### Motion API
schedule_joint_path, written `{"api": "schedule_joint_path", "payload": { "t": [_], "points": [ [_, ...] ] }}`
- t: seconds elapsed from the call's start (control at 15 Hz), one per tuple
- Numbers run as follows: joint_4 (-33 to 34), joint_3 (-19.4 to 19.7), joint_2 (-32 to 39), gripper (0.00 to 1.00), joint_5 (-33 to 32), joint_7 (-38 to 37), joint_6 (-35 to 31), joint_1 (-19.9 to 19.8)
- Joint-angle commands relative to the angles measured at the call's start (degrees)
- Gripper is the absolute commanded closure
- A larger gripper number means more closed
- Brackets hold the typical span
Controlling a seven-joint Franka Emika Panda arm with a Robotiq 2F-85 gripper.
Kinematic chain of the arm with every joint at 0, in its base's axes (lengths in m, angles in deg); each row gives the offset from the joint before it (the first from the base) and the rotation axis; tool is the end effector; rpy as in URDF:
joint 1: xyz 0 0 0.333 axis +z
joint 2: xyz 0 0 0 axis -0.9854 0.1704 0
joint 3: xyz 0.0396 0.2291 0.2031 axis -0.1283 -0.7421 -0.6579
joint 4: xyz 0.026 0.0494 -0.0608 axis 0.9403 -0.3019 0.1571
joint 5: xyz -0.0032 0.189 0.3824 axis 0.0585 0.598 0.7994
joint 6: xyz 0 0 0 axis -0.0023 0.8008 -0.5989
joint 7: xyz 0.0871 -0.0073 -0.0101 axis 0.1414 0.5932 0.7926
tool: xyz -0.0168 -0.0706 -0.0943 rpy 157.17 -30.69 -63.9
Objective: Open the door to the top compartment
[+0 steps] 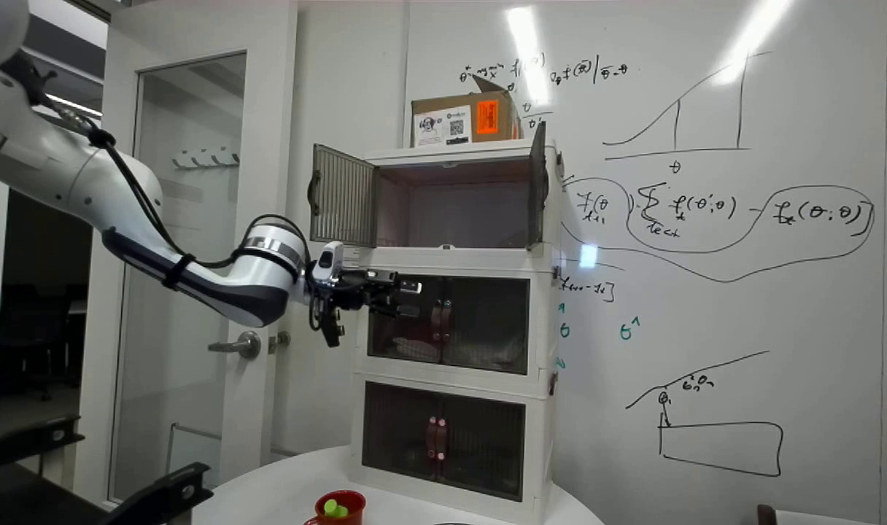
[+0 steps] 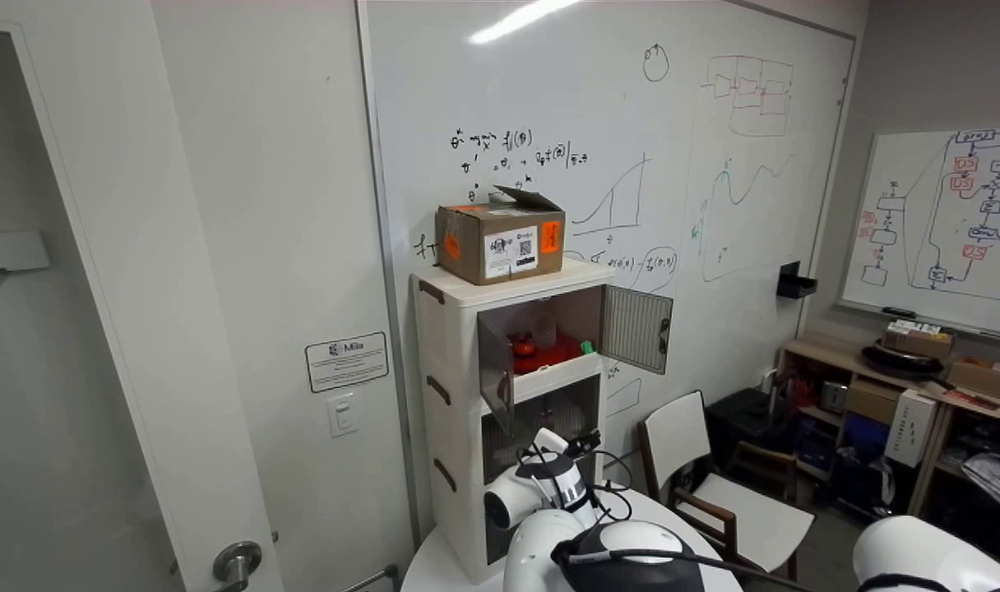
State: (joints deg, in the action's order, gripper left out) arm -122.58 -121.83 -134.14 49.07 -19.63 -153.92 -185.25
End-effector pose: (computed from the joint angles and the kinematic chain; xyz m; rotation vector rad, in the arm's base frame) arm 0.6429 0.0549 0.1266 1.7354 -0.4703 1.0841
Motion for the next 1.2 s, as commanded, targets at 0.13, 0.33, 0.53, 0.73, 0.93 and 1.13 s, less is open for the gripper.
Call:
{"api": "schedule_joint_path", "payload": {
  "t": [0.13, 0.33, 0.53, 0.73, 0.93, 1.13],
  "points": [
    [10.73, -1.15, 0.01, 0.0, -9.1, -10.15, -0.56, -9.37],
    [14.95, -1.3, 0.01, 0.0, -9.65, -12.41, -2.95, -12.54],
    [18.9, -1.98, 0.0, 0.0, -9.8, -12.95, -4.38, -15.39],
    [21.64, -3.13, 0.01, 0.0, -10.31, -12.73, -5.05, -17.39],
    [23.09, -4.18, 0.01, 0.0, -11.01, -12.81, -4.98, -18.55],
    [23.16, -4.52, 0.01, 0.26, -12.54, -13.65, -5.27, -18.96]
  ]
}}
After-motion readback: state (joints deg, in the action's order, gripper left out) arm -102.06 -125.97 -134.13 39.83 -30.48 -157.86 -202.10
